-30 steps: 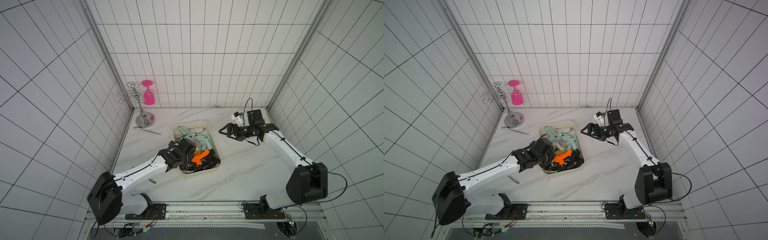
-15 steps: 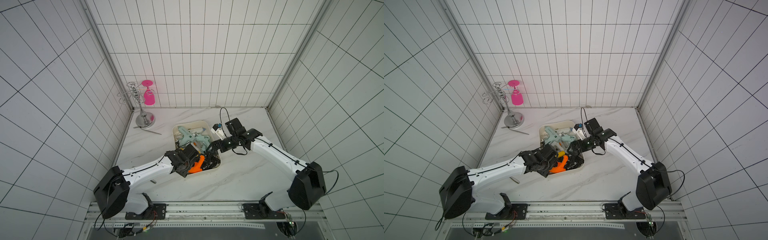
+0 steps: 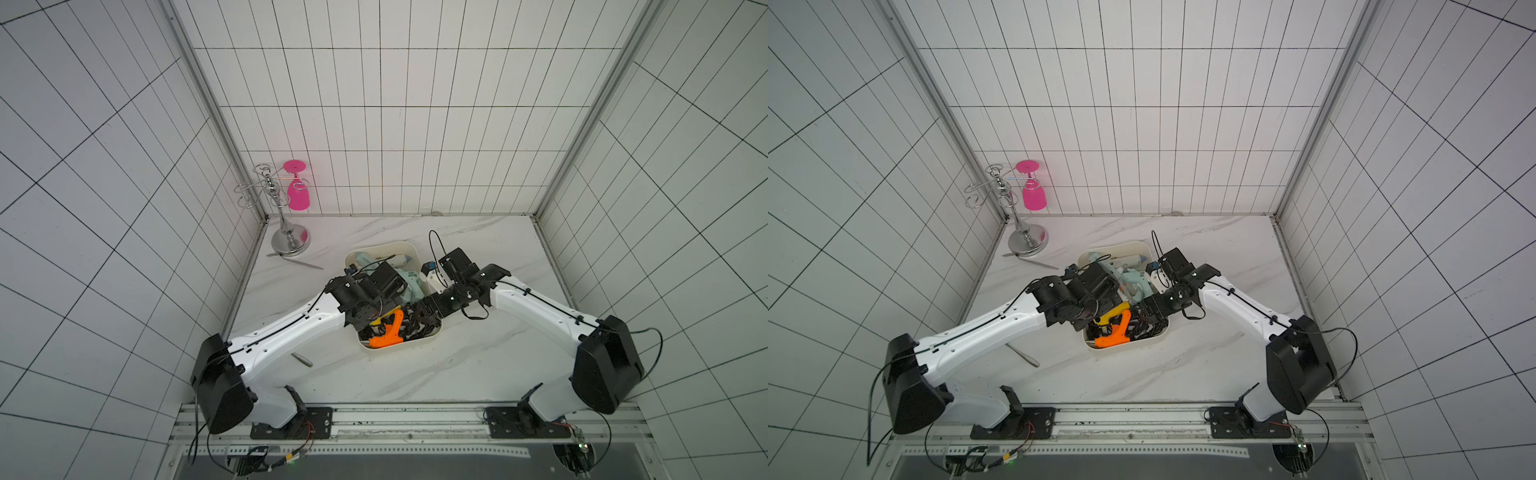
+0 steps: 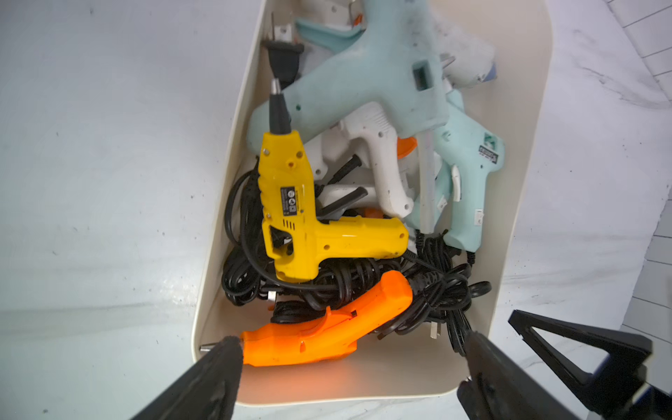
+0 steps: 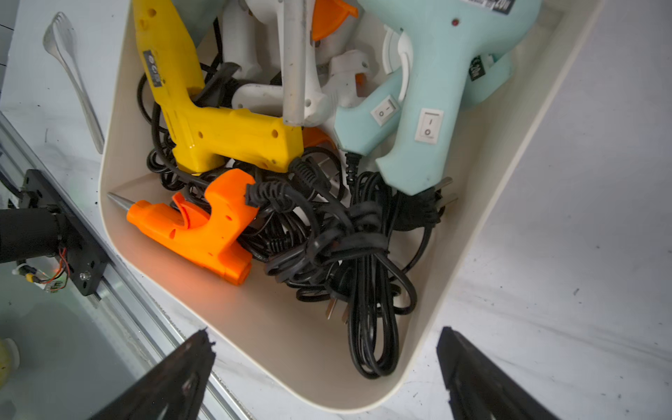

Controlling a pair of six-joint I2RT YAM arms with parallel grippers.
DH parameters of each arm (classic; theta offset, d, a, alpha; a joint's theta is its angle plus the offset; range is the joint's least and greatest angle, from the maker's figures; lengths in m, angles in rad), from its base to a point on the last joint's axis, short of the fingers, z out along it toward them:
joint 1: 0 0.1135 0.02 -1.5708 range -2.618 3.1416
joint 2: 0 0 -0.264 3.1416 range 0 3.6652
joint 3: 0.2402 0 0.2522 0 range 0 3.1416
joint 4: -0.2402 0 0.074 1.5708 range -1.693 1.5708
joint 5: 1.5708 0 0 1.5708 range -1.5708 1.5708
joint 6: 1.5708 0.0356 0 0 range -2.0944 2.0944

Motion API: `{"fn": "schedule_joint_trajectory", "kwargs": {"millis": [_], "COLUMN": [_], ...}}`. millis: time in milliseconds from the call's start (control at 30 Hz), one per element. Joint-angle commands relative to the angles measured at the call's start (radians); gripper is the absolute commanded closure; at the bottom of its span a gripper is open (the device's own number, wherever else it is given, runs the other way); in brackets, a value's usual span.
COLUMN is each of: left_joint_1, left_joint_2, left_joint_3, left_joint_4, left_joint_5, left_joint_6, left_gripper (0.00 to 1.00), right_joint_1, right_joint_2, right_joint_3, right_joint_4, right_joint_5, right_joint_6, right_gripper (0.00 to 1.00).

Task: Put the hot melt glue gun into the storage box
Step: Place the hot melt adhesive gun in the storage box, then adjust the storage box at the center of the board.

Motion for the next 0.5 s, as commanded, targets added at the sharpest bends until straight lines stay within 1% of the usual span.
{"fn": "schedule_joint_trajectory", "kwargs": {"millis": [0,33,67,133,200,233,267,367,433,467], "left_joint_1": [0.007,0.016,0.033,0.089,0.168,0.221,0.271,0.431,0.534,0.563], "left_joint_2": [-0.046,-0.063,-0.082,-0.137,-0.206,-0.247,-0.278,-0.349,-0.325,-0.294], "left_joint_3": [-0.009,-0.023,-0.034,-0.069,-0.129,-0.172,-0.218,-0.375,-0.446,-0.457], "left_joint_4": [0.001,0.005,0.019,0.044,0.123,0.188,0.259,0.529,0.688,0.745], "left_joint_5": [-0.104,-0.146,-0.163,-0.220,-0.249,-0.240,-0.217,-0.067,0.073,0.123], "left_joint_6": [0.207,0.213,0.240,0.300,0.384,0.429,0.473,0.597,0.637,0.650], "left_gripper": [0.03,0.02,0.01,0.01,0.01,0.01,0.01,0.01,0.01,0.01], "right_joint_1": [0.007,0.005,0.001,-0.025,-0.070,-0.100,-0.124,-0.198,-0.226,-0.236], "right_joint_2": [0.011,0.016,0.022,0.037,0.044,0.042,0.038,0.041,0.080,0.099], "right_joint_3": [0.022,0.035,0.046,0.072,0.082,0.079,0.070,0.019,0.040,0.047], "right_joint_4": [0.037,0.039,0.042,0.047,0.065,0.085,0.110,0.220,0.223,0.223], "right_joint_5": [0.063,0.080,0.090,0.100,0.090,0.082,0.080,0.096,0.093,0.083], "right_joint_6": [0.033,0.044,0.053,0.080,0.124,0.146,0.168,0.230,0.242,0.257], "right_gripper": [0.01,0.01,0.01,0.01,0.01,0.01,0.01,0.01,0.01,0.01]}}
